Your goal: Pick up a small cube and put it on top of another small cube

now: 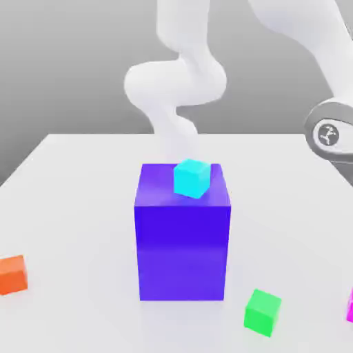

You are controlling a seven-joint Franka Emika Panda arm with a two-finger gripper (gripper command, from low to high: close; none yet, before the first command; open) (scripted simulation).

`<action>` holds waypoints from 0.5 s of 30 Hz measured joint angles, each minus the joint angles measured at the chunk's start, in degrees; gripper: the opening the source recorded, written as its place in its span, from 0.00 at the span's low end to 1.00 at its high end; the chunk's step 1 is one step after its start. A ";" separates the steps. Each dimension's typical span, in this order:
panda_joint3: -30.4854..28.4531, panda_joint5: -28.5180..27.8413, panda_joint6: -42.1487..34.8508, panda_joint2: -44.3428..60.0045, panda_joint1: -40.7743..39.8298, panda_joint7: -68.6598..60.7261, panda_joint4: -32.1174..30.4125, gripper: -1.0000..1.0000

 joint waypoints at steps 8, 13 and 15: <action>-3.88 -4.35 6.44 9.59 3.81 2.63 2.09 0.00; -3.08 -3.57 5.30 8.11 3.22 2.06 1.71 0.00; -1.34 -1.55 2.59 4.44 1.91 0.58 0.78 0.00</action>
